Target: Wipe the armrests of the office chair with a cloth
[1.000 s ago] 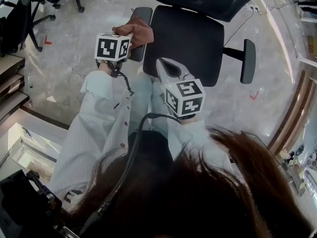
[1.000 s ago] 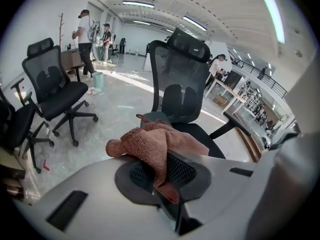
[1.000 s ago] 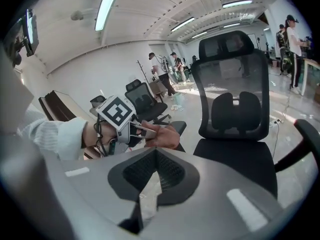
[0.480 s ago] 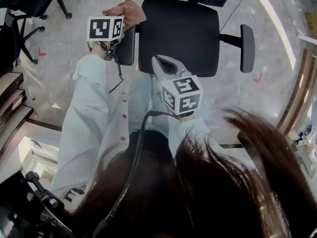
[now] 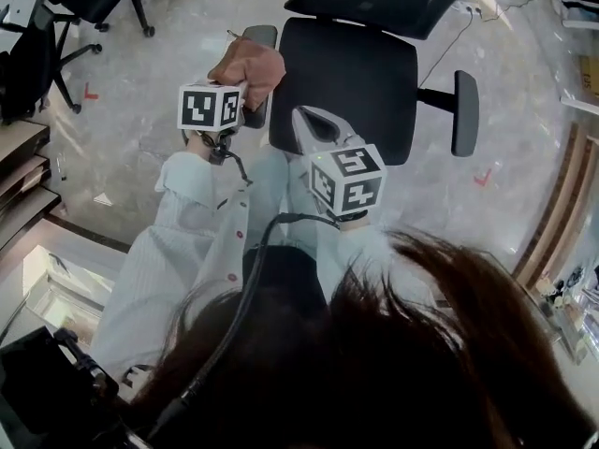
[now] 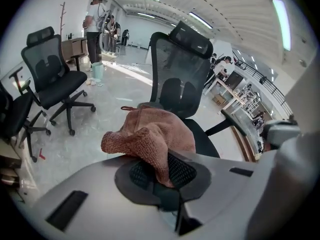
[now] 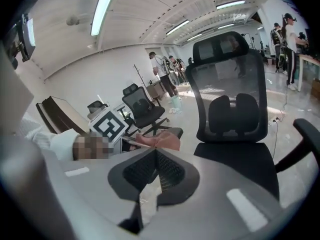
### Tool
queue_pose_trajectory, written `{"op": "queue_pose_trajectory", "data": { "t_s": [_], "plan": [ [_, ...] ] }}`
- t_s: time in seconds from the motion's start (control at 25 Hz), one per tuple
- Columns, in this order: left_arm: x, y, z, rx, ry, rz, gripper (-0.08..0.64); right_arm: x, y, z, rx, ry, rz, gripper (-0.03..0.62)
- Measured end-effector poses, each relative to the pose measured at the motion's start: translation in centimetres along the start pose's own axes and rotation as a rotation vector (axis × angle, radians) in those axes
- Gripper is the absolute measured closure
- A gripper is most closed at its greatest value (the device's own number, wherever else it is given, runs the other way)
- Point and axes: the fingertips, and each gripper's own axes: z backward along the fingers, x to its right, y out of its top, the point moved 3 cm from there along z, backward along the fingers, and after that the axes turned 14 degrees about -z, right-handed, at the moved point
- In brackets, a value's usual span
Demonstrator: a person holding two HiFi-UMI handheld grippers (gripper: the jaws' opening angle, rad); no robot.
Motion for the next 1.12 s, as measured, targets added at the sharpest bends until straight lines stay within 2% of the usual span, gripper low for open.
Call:
{"op": "queue_pose_trajectory", "data": {
  "t_s": [0.36, 0.48, 0.6, 0.68, 0.76, 0.92, 1.12],
  "plan": [
    [5.3, -6.1, 4.0, -0.043, -0.018, -0.008, 0.525, -2.8, 1.2, 2.1, 0.04, 0.053, 0.058, 0.591],
    [5.6, -7.0, 4.1, -0.079, -0.047, -0.015, 0.525, -3.2, 1.2, 1.9, 0.043, 0.054, 0.073, 0.591],
    [5.8, -7.1, 4.4, -0.103, -0.076, -0.062, 0.525, -3.3, 0.7, 2.3, 0.05, 0.039, 0.07, 0.591],
    [6.2, -5.8, 4.8, -0.049, -0.099, -0.092, 0.525, -3.1, 0.2, 2.9, 0.065, 0.02, 0.059, 0.591],
    [7.0, -3.3, 5.9, 0.051, -0.116, -0.128, 0.525, -2.6, 0.1, 3.8, 0.093, -0.005, 0.044, 0.591],
    [10.3, 1.4, 7.7, 0.228, -0.144, -0.208, 0.525, 0.2, 0.5, 7.4, 0.209, -0.083, -0.025, 0.591],
    [14.4, 6.2, 9.6, 0.349, -0.197, -0.31, 0.525, 3.9, 0.7, 13.2, 0.332, -0.218, -0.12, 0.591]
  ]
}}
